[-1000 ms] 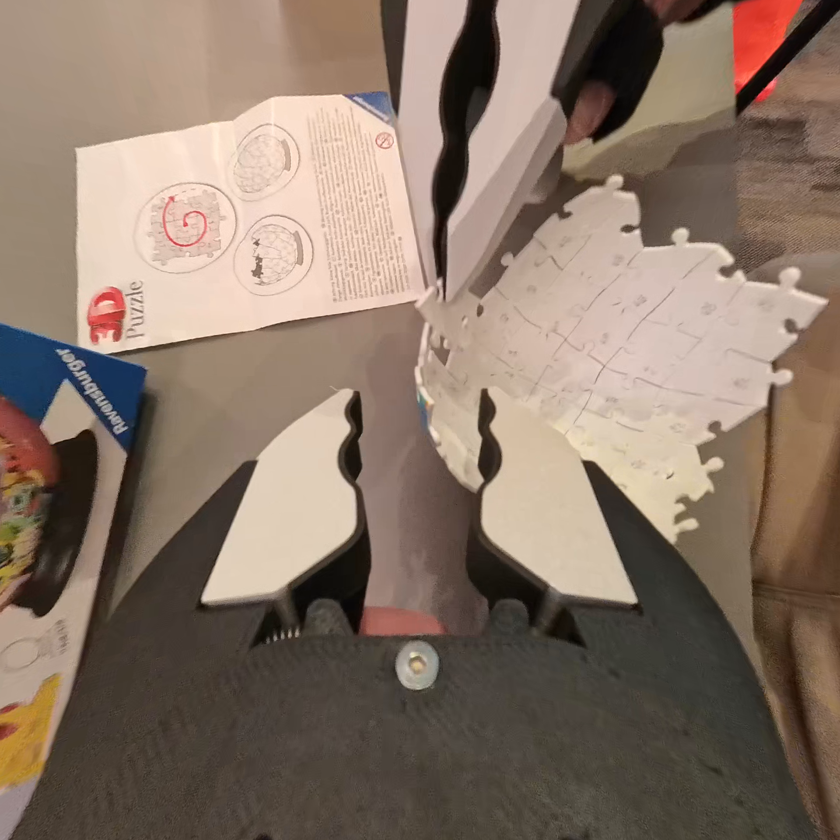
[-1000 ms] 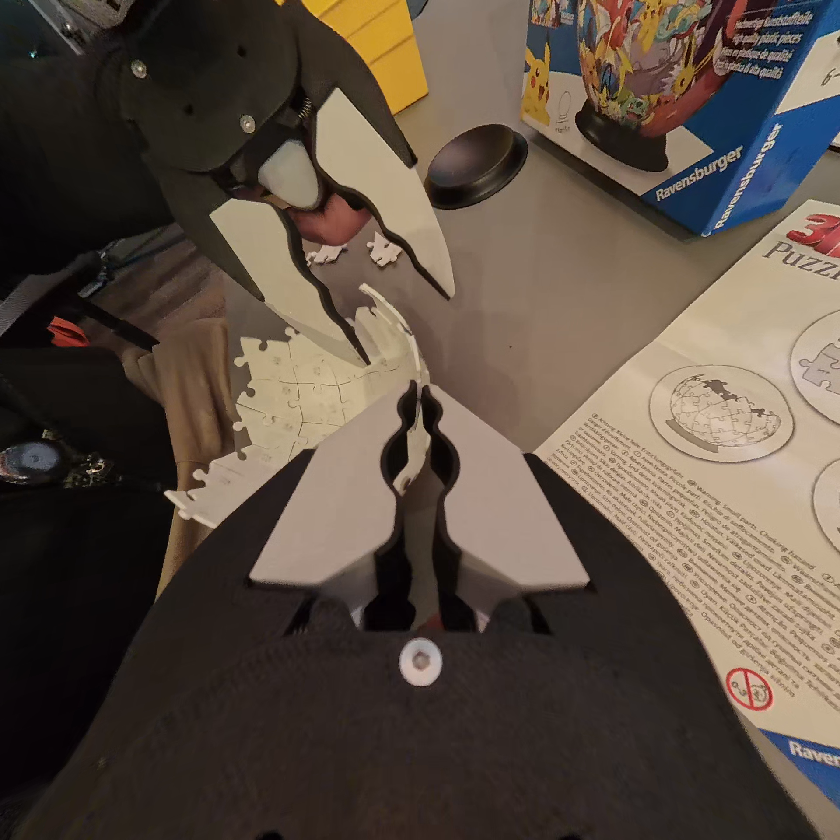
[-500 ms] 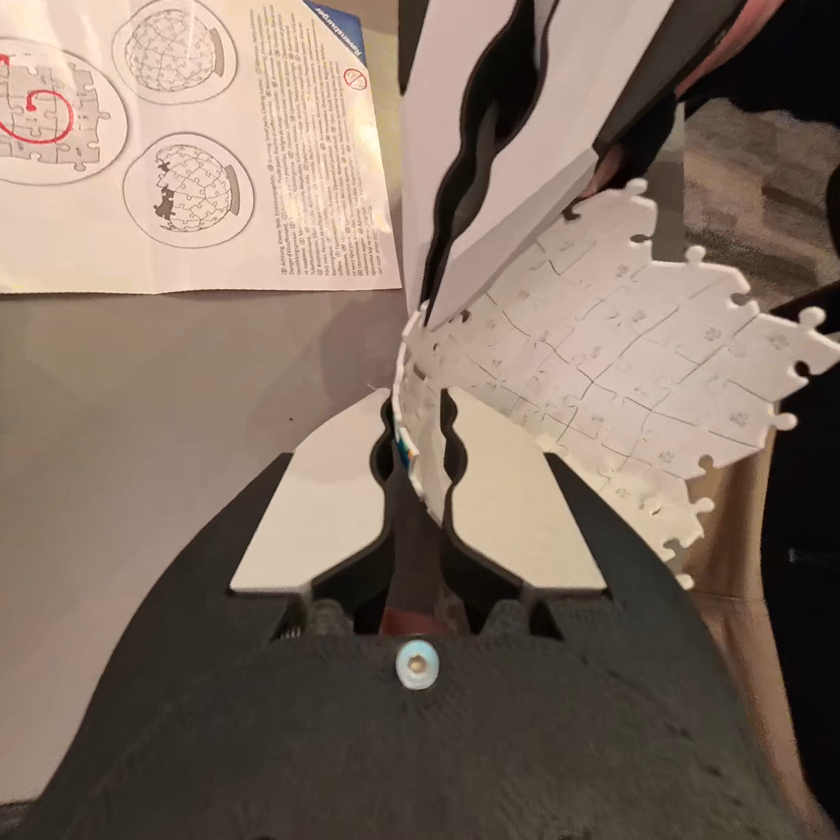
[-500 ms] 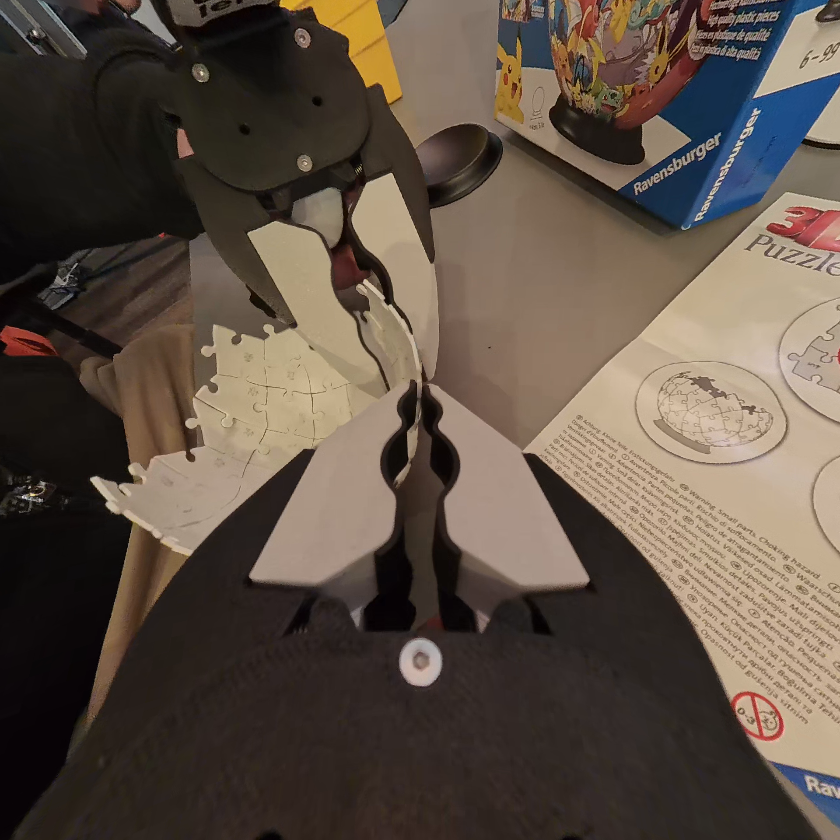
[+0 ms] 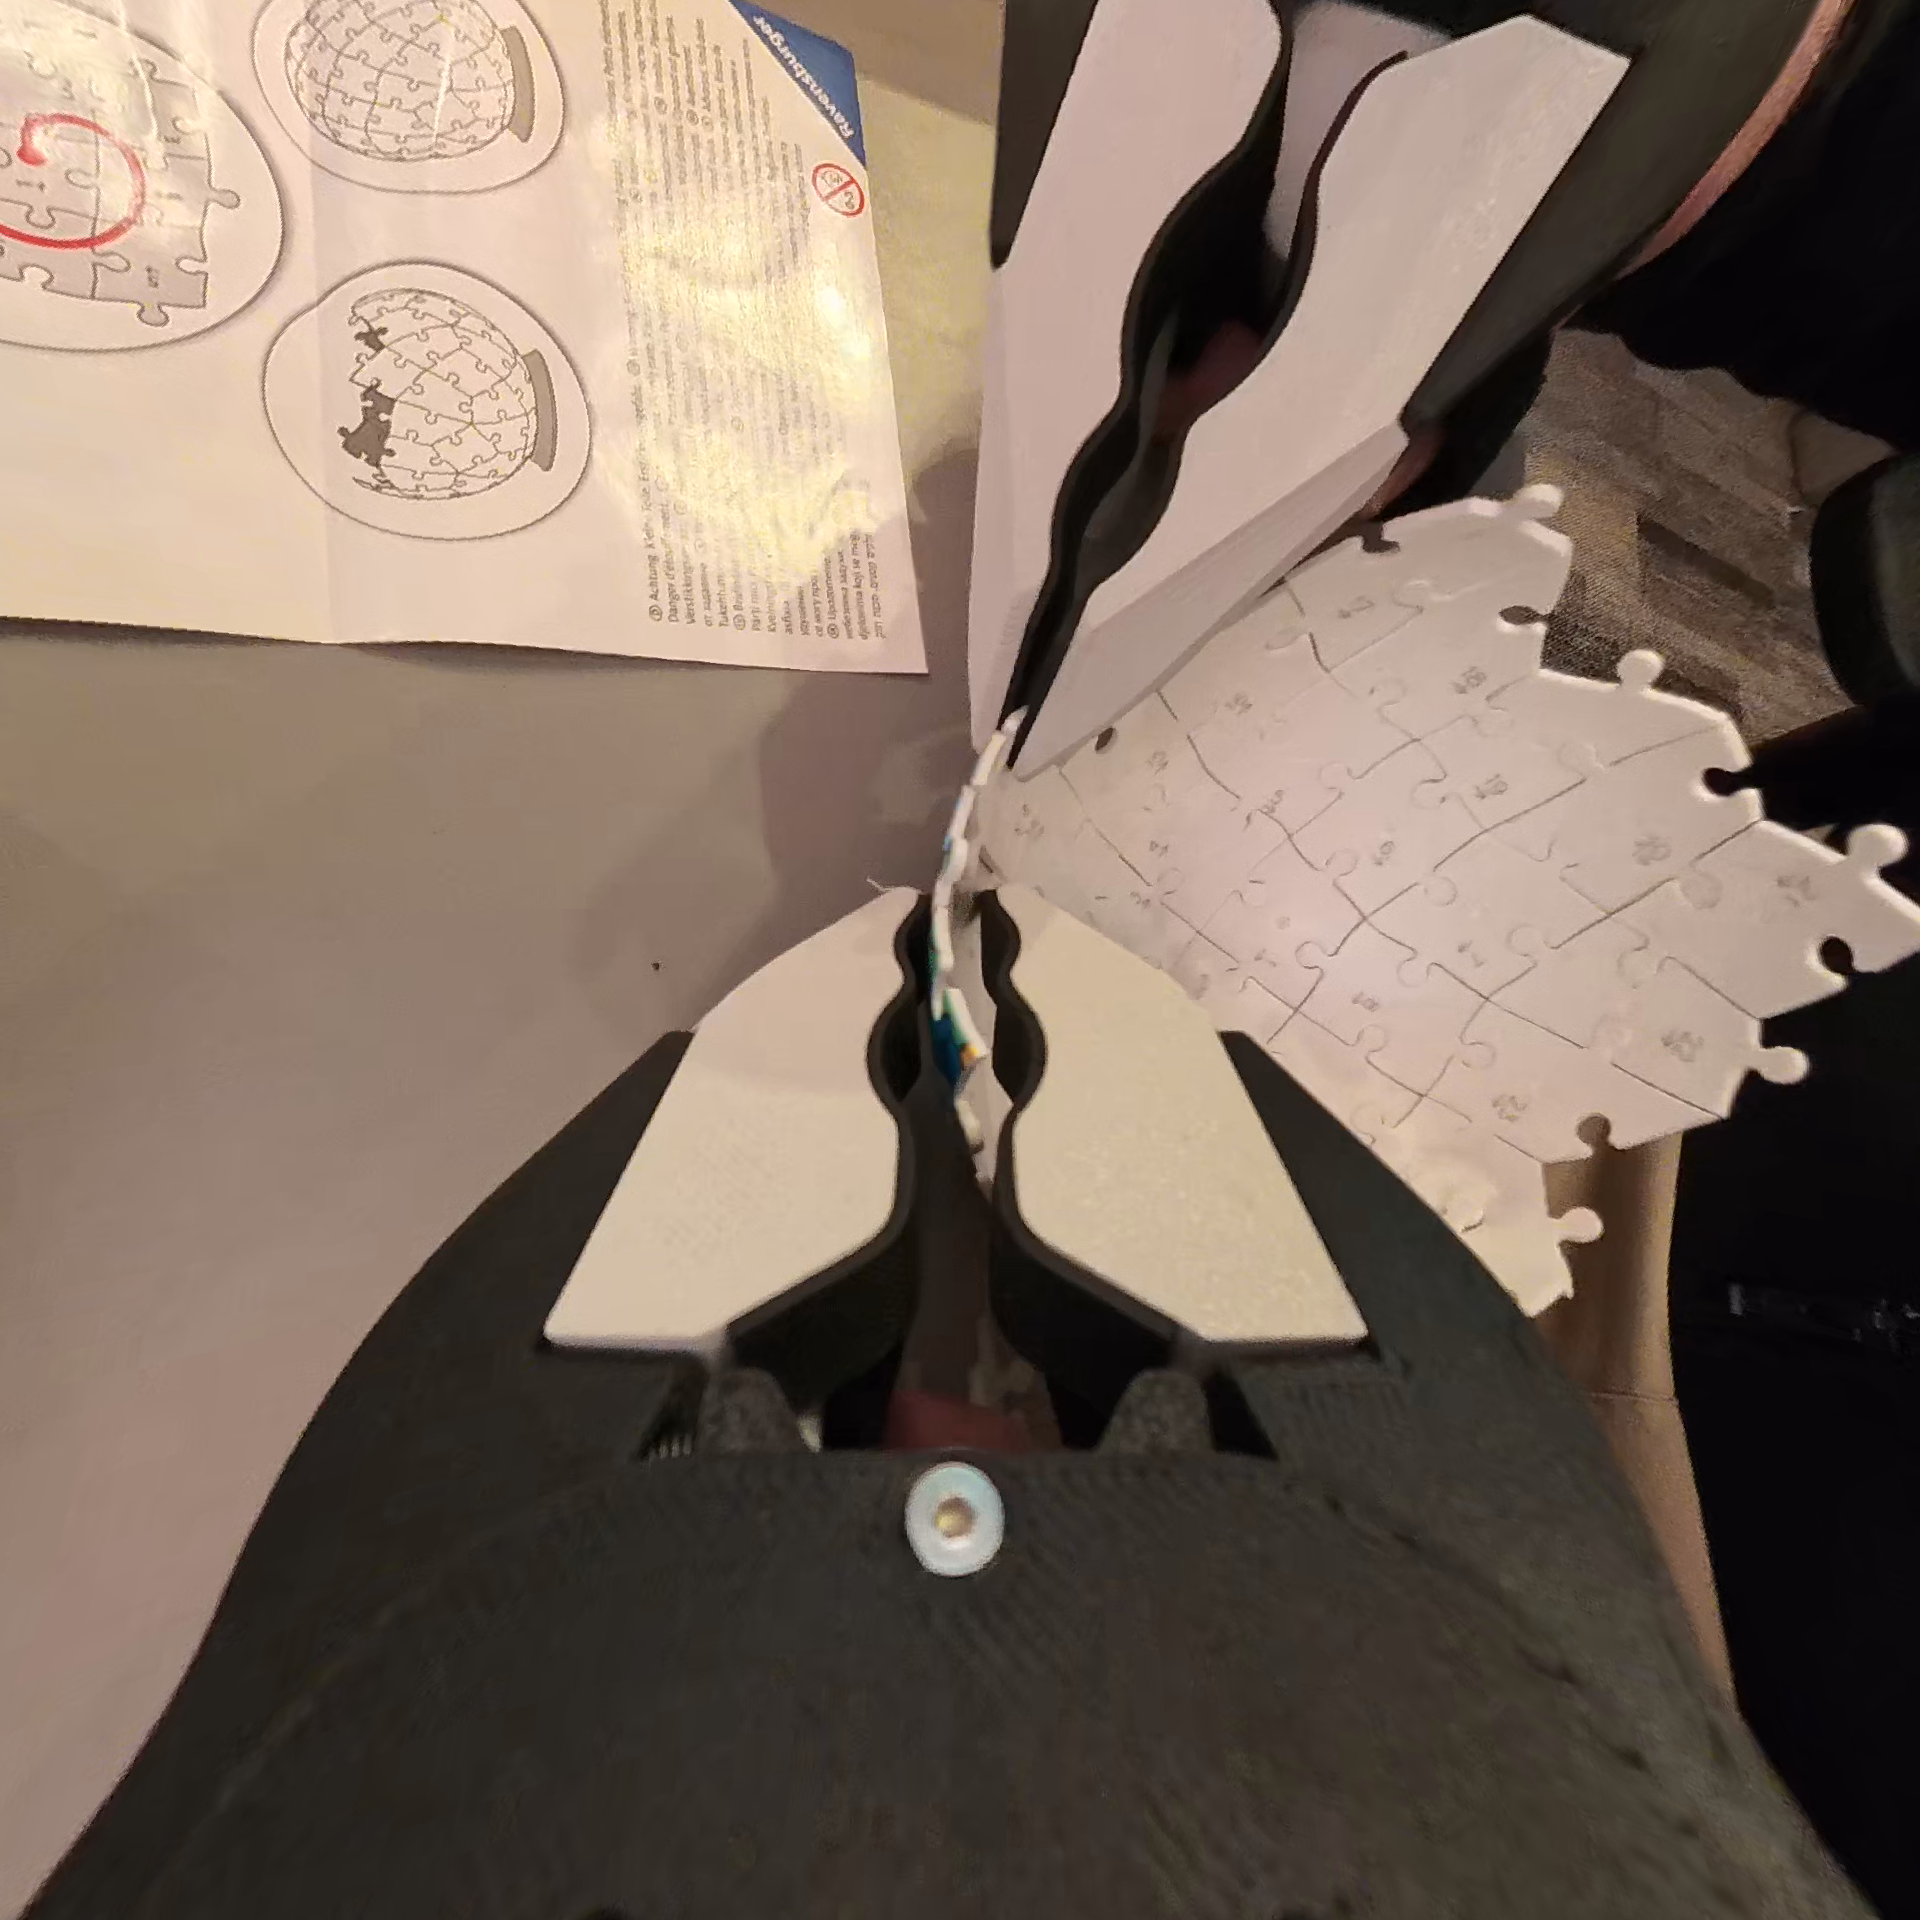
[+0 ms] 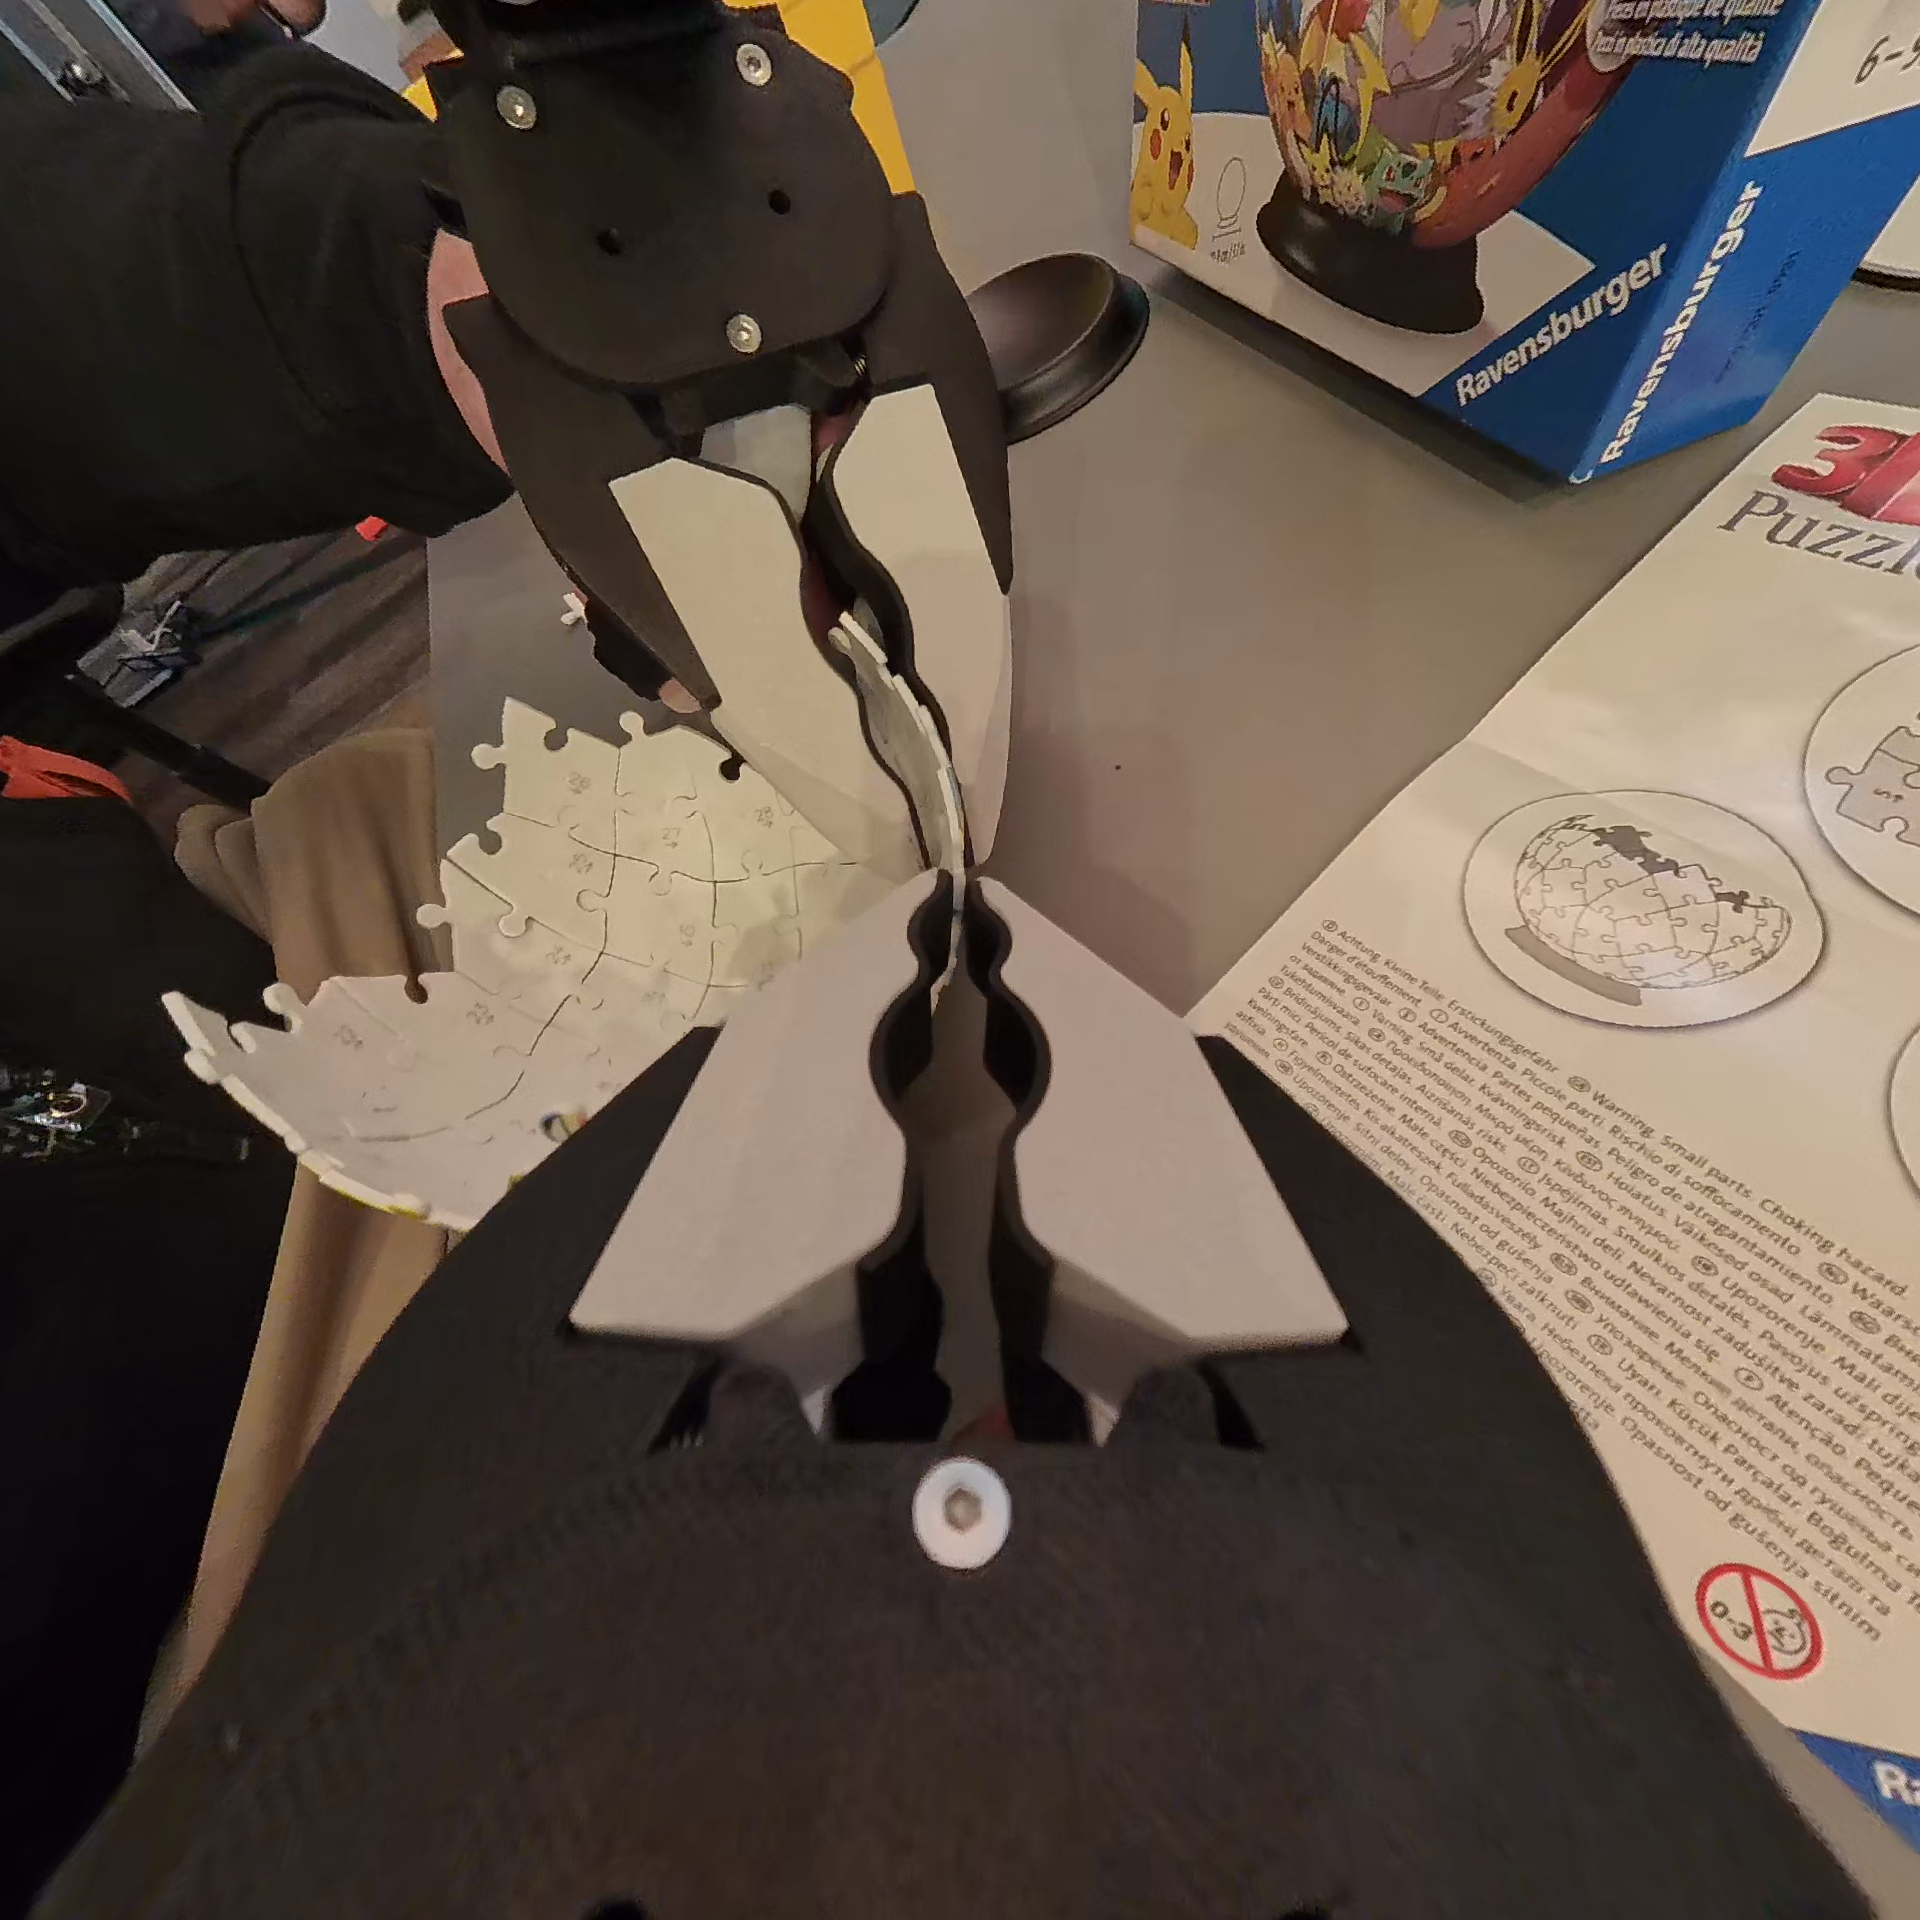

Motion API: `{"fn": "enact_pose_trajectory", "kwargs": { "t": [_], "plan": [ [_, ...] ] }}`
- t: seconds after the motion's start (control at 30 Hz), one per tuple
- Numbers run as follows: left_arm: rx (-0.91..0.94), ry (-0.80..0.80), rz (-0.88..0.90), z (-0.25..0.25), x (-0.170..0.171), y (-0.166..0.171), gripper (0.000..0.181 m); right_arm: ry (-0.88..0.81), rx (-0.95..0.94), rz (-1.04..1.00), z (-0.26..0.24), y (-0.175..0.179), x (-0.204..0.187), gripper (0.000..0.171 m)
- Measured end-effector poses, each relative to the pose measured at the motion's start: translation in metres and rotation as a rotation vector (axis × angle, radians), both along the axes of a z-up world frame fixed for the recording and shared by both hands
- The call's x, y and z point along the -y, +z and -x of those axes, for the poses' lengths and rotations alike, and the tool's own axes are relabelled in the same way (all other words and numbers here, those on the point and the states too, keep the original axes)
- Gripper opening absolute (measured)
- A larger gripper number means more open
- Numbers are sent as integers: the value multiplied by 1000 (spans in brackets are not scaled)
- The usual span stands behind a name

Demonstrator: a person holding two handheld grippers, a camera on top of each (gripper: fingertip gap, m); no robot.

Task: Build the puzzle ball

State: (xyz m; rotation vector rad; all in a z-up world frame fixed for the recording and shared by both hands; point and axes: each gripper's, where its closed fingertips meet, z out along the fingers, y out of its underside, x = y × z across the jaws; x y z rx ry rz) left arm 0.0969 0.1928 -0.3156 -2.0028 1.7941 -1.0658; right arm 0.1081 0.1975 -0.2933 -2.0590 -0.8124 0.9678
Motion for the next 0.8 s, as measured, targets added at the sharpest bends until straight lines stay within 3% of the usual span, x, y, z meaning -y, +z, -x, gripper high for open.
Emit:
{"fn": "enact_pose_trajectory", "kwargs": {
  "t": [0.03,0.8],
  "plan": [
    [1,0,-1,0,0,0,8,-4,0,-7,0,1,0,0],
    [109,85,60,-14,-8,9,5,-88,-35,-37,-10,2,-5,0]
  ]
}}
